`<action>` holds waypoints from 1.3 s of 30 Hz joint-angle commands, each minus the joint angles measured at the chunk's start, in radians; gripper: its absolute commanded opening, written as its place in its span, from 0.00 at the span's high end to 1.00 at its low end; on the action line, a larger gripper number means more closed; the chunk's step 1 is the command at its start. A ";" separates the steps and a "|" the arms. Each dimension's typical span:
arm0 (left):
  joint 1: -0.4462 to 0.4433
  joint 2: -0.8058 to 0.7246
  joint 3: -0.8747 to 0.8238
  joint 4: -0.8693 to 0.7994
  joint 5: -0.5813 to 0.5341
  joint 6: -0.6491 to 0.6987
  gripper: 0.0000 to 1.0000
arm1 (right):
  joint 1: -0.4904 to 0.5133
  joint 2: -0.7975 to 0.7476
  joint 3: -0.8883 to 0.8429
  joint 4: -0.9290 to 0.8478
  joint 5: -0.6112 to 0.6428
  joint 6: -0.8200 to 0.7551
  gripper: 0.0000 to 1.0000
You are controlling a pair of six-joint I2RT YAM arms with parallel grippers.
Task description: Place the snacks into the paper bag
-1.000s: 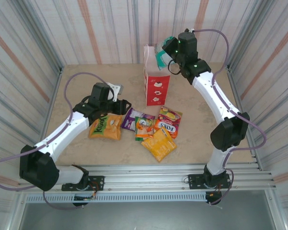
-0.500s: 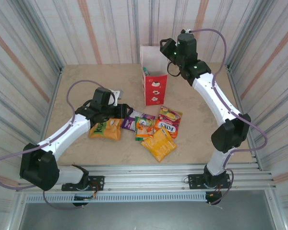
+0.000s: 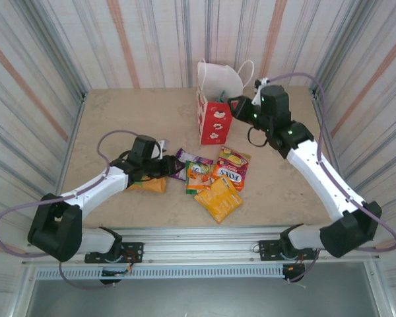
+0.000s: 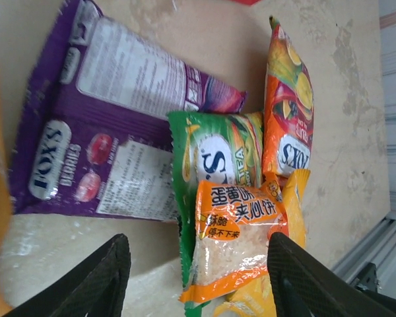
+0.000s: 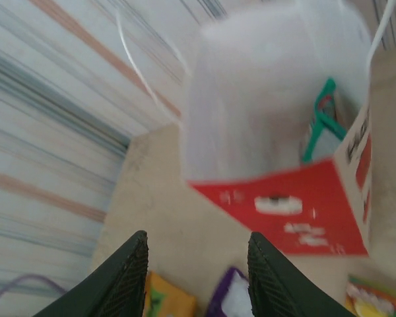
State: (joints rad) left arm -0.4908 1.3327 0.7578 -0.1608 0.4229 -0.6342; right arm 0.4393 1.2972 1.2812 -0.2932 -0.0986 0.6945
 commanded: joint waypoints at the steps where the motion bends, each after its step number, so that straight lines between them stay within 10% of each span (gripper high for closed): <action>1: -0.041 0.035 -0.017 0.070 0.040 -0.078 0.42 | 0.010 -0.061 -0.105 -0.038 -0.038 -0.021 0.57; 15: -0.098 0.091 -0.042 0.033 -0.038 -0.080 0.48 | 0.156 -0.011 -0.381 -0.086 -0.256 0.073 0.52; 39: -0.100 0.183 -0.074 0.015 -0.090 -0.037 0.54 | 0.237 0.336 -0.366 0.098 -0.389 0.165 0.53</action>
State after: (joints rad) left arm -0.5850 1.4952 0.6952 -0.1337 0.3542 -0.6937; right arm 0.6640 1.6115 0.8921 -0.2295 -0.4637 0.8360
